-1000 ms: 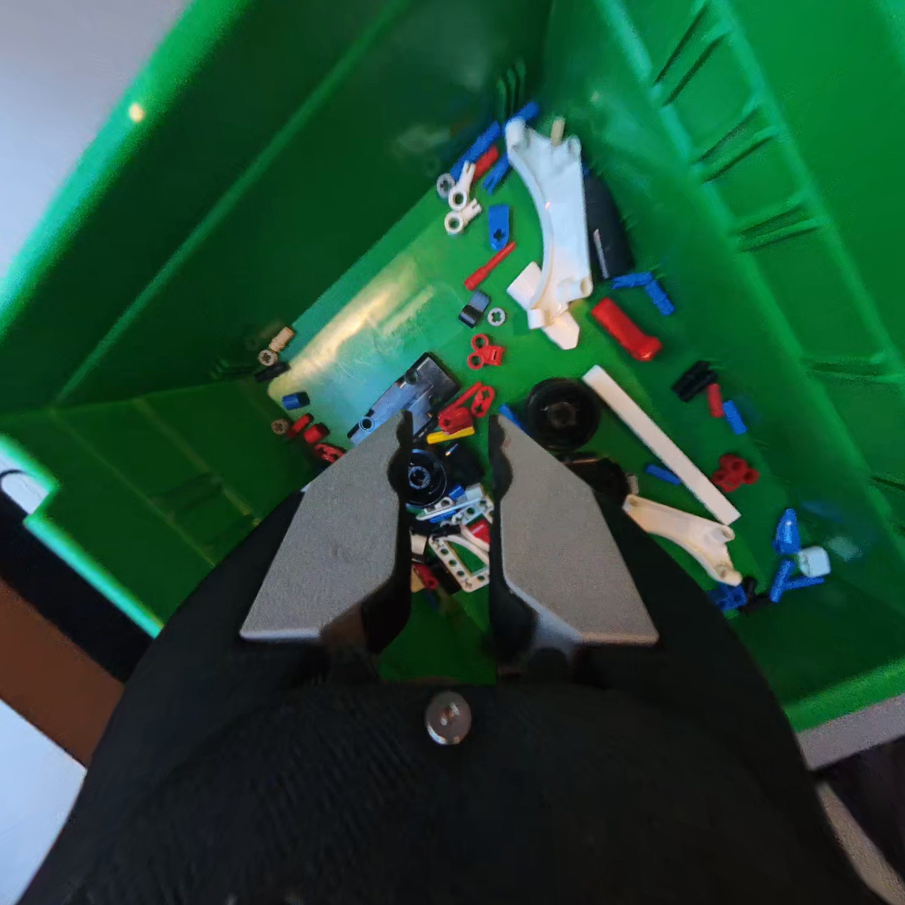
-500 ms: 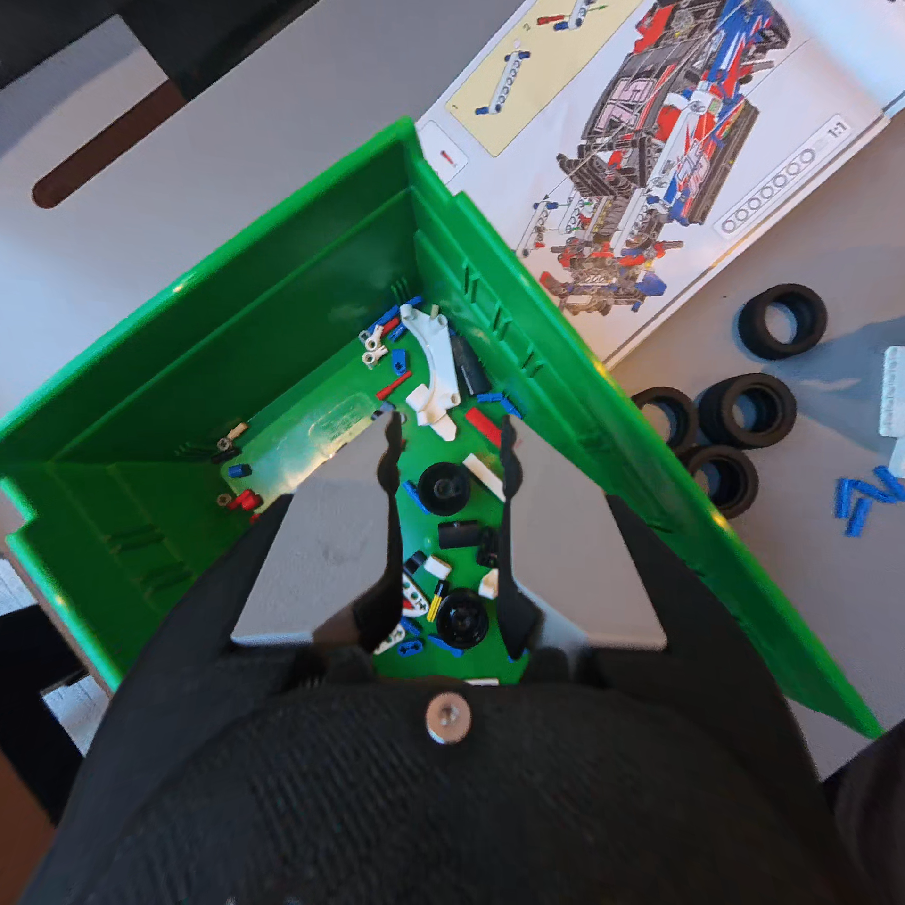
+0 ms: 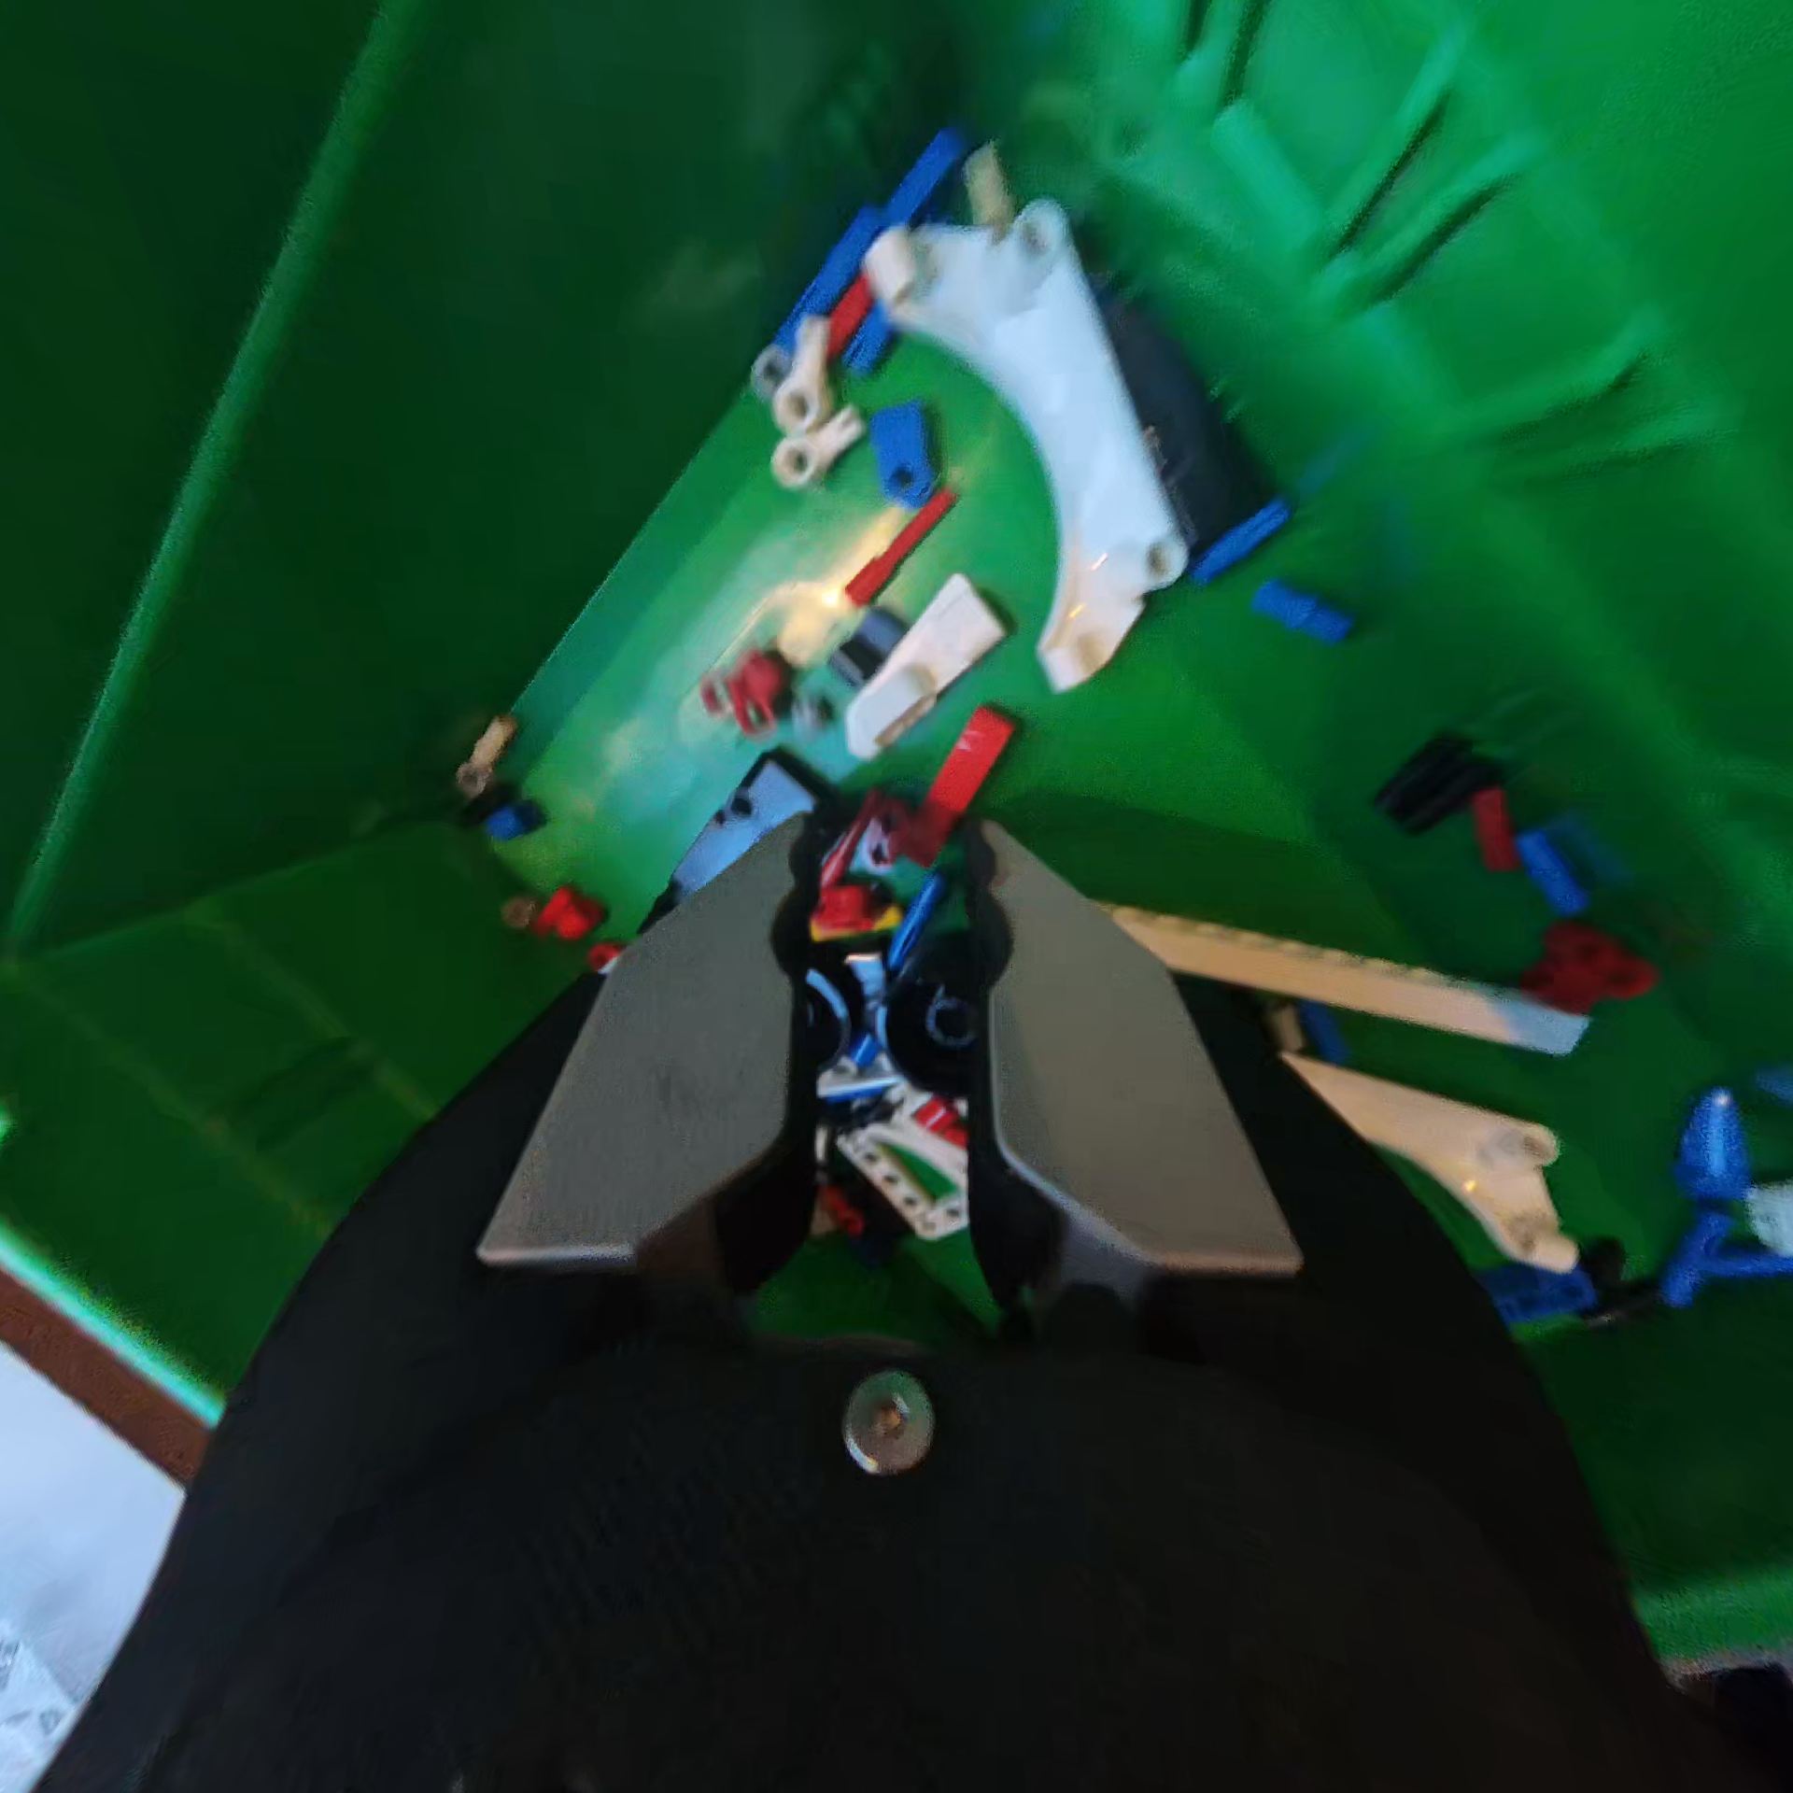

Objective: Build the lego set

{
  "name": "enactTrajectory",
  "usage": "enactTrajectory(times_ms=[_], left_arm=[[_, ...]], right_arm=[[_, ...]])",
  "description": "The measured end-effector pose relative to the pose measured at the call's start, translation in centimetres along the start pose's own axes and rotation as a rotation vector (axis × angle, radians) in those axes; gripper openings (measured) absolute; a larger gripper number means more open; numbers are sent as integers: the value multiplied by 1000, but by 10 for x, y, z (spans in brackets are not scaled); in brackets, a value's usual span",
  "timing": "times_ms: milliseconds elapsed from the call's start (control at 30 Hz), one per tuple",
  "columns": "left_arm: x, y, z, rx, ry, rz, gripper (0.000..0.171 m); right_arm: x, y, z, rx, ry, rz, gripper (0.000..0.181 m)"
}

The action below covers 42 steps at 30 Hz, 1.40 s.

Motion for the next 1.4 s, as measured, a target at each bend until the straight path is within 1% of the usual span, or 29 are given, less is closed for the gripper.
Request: enactTrajectory(times_ms=[33,100,200,300,367,500,600,733,767,833,867,900,1033,1067,1100,1167,1200,1267,1300,1400], left_arm=[[-6,2,4,-11,-19,21,31],[-12,4,18,-42,-128,78,33],[-19,6,43,-11,-272,136,37],[-18,-7,64,-6,-442,162,36],[-16,-17,70,-17,-518,165,35],[-18,-21,70,14,-522,170,34],[-19,-26,73,-15,-557,199,35],[-16,-35,74,-17,-572,183,35],[-12,-36,73,-44,-583,180,37],[0,-37,73,-157,-630,197,46],[5,-36,75,-193,-646,204,46],[8,-34,78,-194,-649,194,46],[8,-12,84,-23,-574,179,43],[12,-4,82,-9,-560,202,41],[20,3,79,-42,-564,237,39],[37,10,74,-154,-593,270,42],[40,13,71,-162,-565,265,45],[40,21,68,-102,-488,227,46],[41,24,69,-81,-482,209,45],[43,28,79,-108,-486,184,43]], right_arm=[[0,-1,0,1,-2,-11,3],[1,-3,0,0,-5,-30,3],[1,-6,0,-7,-5,-46,3],[1,-7,-2,-18,7,-48,3],[1,-7,-4,-26,14,-46,4],[1,-8,-6,-33,15,-44,3],[1,-8,-6,-33,13,-44,3],[2,-8,-4,-30,1,-45,2],[2,-8,-5,-28,1,-48,2],[2,-8,-4,-24,1,-51,2],[2,-8,-4,-24,-1,-50,2],[2,-8,-4,-24,-5,-48,2],[2,-6,-2,-26,-17,-29,1],[2,-5,-2,-27,-17,-24,1],[2,-5,-3,-29,-16,-21,0],[2,-5,-4,-28,-7,-22,0],[2,-6,-4,-29,-3,-26,0],[2,-7,-4,-39,-7,-30,0],[2,-7,-3,-44,-12,-29,0],[2,-7,-5,-44,-2,-26,0]])
Point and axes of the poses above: each gripper's, where its closed fingertips meet, z back along the fingers, x out of its top, y = z × x across the jaws, the point moved 7 cm from there along z, back along the fingers, and after that the axes turned 14 degrees about -z, right-handed, at the moved point
